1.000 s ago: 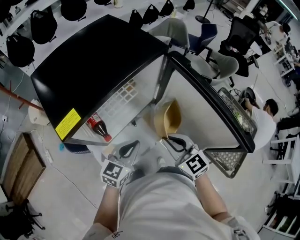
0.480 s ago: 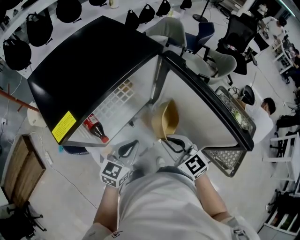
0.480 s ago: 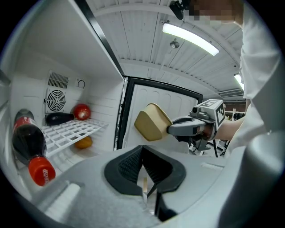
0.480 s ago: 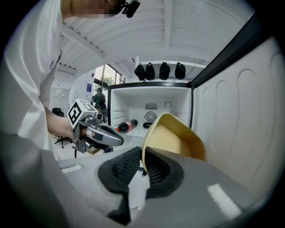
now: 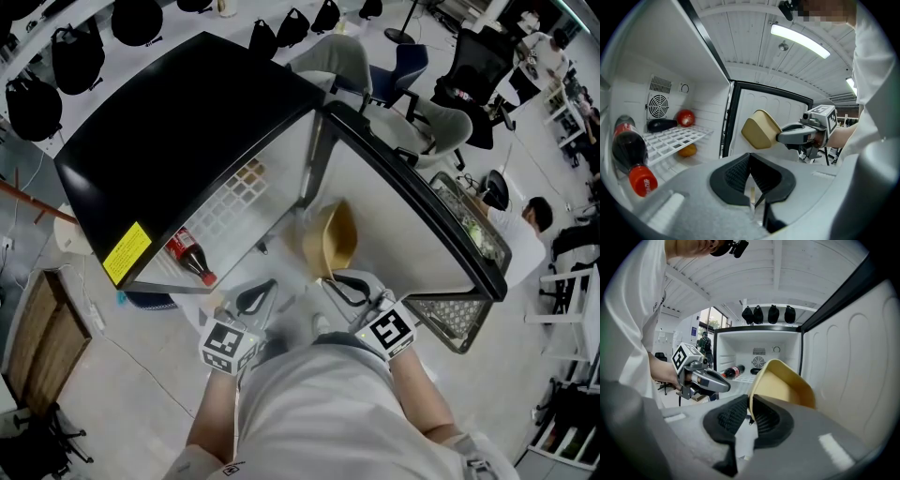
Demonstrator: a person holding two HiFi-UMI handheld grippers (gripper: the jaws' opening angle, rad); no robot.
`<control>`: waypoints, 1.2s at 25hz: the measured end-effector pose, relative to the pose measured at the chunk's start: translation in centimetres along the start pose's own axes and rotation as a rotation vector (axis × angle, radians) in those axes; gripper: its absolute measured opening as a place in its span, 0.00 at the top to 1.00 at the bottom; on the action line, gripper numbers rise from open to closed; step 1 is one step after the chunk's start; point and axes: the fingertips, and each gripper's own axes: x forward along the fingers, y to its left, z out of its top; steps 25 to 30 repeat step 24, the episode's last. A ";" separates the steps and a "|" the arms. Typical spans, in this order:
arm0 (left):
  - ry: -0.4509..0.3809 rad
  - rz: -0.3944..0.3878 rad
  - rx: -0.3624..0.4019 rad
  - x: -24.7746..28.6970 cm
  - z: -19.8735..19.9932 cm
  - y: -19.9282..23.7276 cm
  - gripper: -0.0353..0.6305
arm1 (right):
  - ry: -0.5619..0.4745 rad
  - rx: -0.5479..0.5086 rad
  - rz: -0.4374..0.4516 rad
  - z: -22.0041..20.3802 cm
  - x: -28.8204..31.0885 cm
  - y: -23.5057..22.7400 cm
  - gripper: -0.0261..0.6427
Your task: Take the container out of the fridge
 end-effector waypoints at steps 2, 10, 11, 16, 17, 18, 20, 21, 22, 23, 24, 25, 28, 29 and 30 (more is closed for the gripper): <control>0.001 0.000 -0.001 0.0 0.0 0.0 0.94 | 0.001 -0.003 -0.002 0.0 -0.1 0.0 0.91; 0.002 0.004 0.000 -0.2 -0.1 0.0 0.94 | 0.000 -0.003 -0.006 0.1 -0.1 0.0 0.91; 0.002 0.006 -0.001 -0.3 -0.1 0.0 0.94 | 0.000 -0.003 -0.007 0.1 -0.1 0.0 0.91; 0.003 0.009 0.002 -0.4 0.0 -0.1 0.94 | -0.007 -0.007 -0.008 0.2 -0.2 0.0 0.91; 0.004 0.010 0.002 -0.5 0.0 -0.1 0.94 | -0.007 -0.006 -0.009 0.2 -0.3 0.0 0.91; 0.005 0.010 0.002 -0.5 0.0 -0.1 0.94 | -0.008 -0.004 -0.010 0.3 -0.3 0.0 0.91; 0.006 0.012 0.001 -0.6 -0.1 -0.1 0.94 | -0.008 -0.003 -0.011 0.3 -0.3 0.0 0.91; 0.007 0.013 0.001 -0.6 -0.1 -0.1 0.94 | -0.008 -0.003 -0.011 0.4 -0.4 0.0 0.91; 0.007 0.013 0.001 -0.7 -0.1 -0.1 0.94 | -0.008 -0.004 -0.011 0.4 -0.4 0.0 0.91; 0.007 0.013 0.001 -0.7 -0.1 -0.2 0.94 | -0.008 -0.005 -0.011 0.4 -0.4 0.0 0.91; 0.007 0.013 0.001 -0.7 -0.1 -0.2 0.94 | -0.008 -0.007 -0.011 0.4 -0.4 0.0 0.91; 0.007 0.013 0.001 -0.7 -0.1 -0.2 0.94 | -0.008 -0.007 -0.011 0.4 -0.4 0.0 0.91; 0.007 0.013 0.001 -0.7 -0.1 -0.2 0.94 | -0.008 -0.007 -0.011 0.4 -0.4 0.0 0.91; 0.007 0.013 0.001 -0.7 -0.1 -0.2 0.94 | -0.008 -0.007 -0.011 0.4 -0.4 0.0 0.91; 0.007 0.013 0.001 -0.7 -0.1 -0.2 0.94 | -0.008 -0.007 -0.011 0.4 -0.4 0.0 0.91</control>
